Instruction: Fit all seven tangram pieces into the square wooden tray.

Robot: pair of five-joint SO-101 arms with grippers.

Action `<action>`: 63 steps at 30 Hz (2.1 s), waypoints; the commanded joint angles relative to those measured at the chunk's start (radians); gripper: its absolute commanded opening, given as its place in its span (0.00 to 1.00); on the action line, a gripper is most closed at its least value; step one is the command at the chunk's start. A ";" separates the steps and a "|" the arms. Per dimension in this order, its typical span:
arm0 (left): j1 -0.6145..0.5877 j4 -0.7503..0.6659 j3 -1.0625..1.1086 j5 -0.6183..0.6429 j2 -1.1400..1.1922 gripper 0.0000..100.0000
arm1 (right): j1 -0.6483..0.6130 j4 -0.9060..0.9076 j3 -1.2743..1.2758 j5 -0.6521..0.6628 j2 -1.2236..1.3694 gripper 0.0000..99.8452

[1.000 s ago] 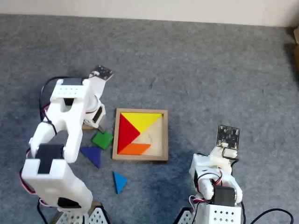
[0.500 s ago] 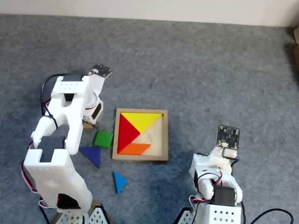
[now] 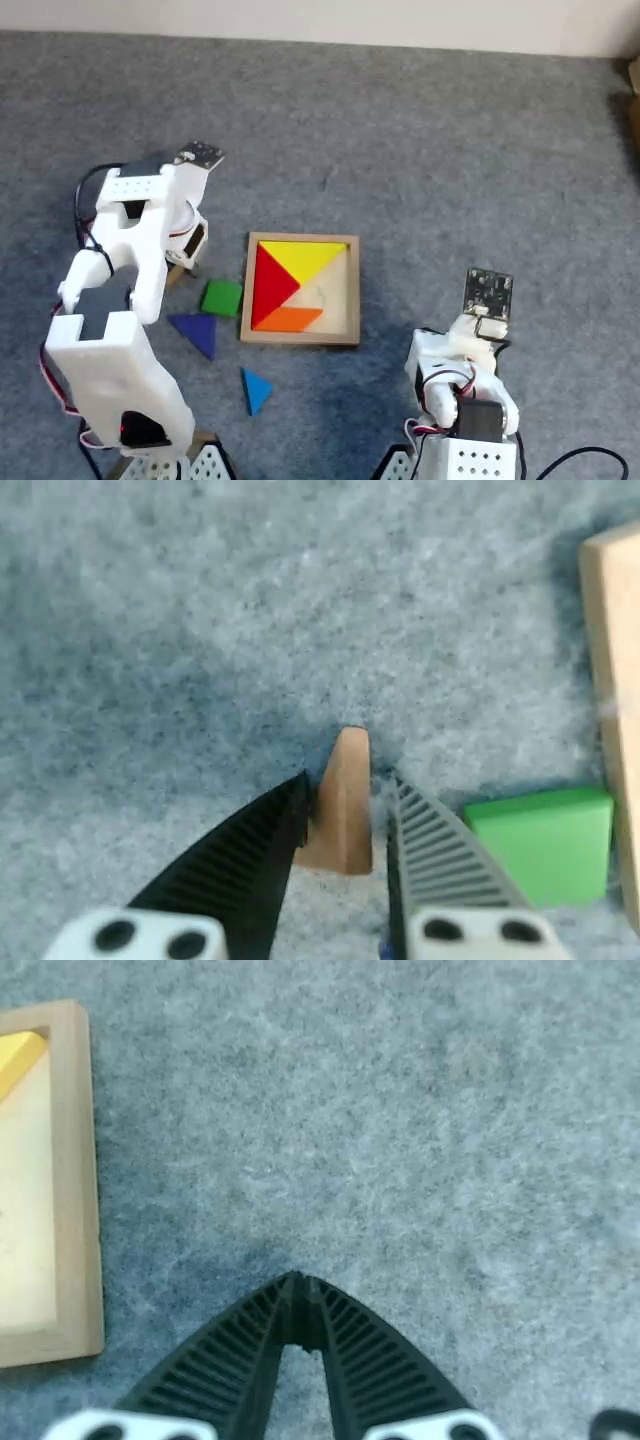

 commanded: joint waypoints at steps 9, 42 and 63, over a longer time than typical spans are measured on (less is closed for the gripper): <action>-0.027 0.032 -0.008 -0.038 -0.001 0.08 | 0.012 0.007 0.125 -0.002 -0.013 0.01; 0.734 0.339 -0.274 -0.040 -0.004 0.00 | 0.012 0.007 0.125 -0.002 -0.013 0.01; 0.680 0.334 -0.340 -0.040 0.074 0.14 | 0.013 0.007 0.125 -0.002 -0.013 0.01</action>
